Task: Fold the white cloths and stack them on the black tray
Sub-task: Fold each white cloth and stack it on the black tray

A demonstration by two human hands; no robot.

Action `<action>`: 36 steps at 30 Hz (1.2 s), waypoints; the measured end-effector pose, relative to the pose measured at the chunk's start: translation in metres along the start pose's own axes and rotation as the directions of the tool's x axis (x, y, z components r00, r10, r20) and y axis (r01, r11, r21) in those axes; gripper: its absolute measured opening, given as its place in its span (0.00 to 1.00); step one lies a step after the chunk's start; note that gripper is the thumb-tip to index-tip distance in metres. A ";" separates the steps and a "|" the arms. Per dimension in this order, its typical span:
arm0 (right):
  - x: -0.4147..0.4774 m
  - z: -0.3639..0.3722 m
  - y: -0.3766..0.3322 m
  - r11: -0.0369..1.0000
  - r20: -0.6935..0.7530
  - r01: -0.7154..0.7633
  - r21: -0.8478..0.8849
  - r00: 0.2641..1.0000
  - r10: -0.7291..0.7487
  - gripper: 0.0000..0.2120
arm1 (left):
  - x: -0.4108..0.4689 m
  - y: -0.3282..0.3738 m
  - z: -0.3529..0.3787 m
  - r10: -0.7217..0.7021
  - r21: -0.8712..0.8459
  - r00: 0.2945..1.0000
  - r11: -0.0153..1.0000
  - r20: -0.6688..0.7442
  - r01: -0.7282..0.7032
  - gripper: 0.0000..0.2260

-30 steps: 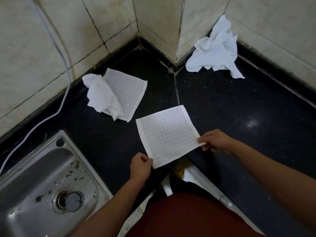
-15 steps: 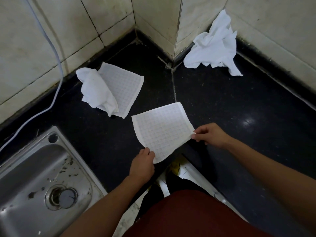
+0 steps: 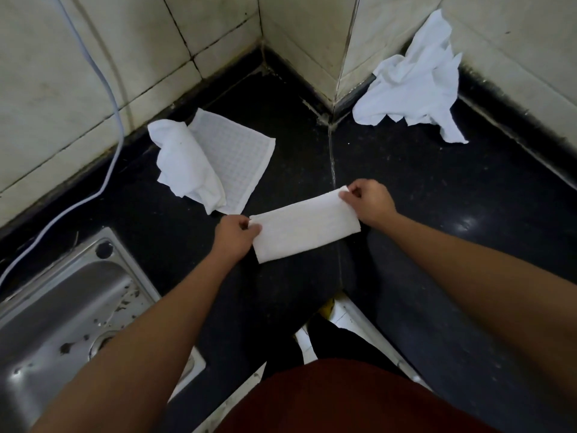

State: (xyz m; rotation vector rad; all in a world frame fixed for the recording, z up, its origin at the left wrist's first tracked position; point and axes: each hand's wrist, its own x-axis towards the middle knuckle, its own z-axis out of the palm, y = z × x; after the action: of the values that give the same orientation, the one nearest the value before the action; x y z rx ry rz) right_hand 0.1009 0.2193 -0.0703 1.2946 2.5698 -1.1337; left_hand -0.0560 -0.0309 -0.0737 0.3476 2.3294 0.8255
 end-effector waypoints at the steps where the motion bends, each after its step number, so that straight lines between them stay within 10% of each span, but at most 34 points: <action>1: 0.006 0.004 -0.003 0.998 0.009 -0.005 -0.060 1.000 0.006 0.11 | 0.011 -0.003 0.001 -0.037 -0.013 0.999 0.999 -0.007 0.037 0.13; 9: 0.014 0.016 -0.003 0.914 0.007 0.025 -0.405 1.000 -0.024 0.15 | 0.022 0.001 0.016 -0.109 0.137 0.987 0.983 -0.118 0.125 0.05; 13: -0.006 0.023 -0.016 0.929 0.014 0.206 -0.308 0.977 -0.213 0.10 | -0.004 0.002 0.024 0.241 0.414 0.970 0.886 -0.030 -0.207 0.07; 16: -0.028 0.039 -0.017 0.947 0.212 0.228 -0.225 0.960 -0.181 0.07 | -0.021 -0.007 0.033 0.245 0.494 0.960 0.823 0.136 -0.280 0.06; 23: -0.033 0.021 0.036 0.979 0.052 -0.003 -0.204 0.999 0.014 0.05 | -0.025 -0.028 0.030 0.247 0.449 0.960 0.849 0.129 -0.279 0.08; 29: -0.008 0.025 0.000 0.945 0.066 -0.179 -0.275 0.977 0.204 0.22 | -0.024 -0.028 0.030 0.242 0.462 0.960 0.842 0.141 -0.280 0.09; 36: -0.010 0.017 -0.027 0.914 0.168 -0.375 0.152 0.922 0.350 0.12 | -0.027 -0.029 0.020 0.220 0.388 0.967 0.886 0.129 -0.253 0.11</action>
State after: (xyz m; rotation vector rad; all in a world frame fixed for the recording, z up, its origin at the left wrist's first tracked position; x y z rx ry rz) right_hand 0.0839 0.1914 -0.0629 1.5856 2.0504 -1.3434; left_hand -0.0237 -0.0557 -0.0917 0.8420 2.3994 0.4194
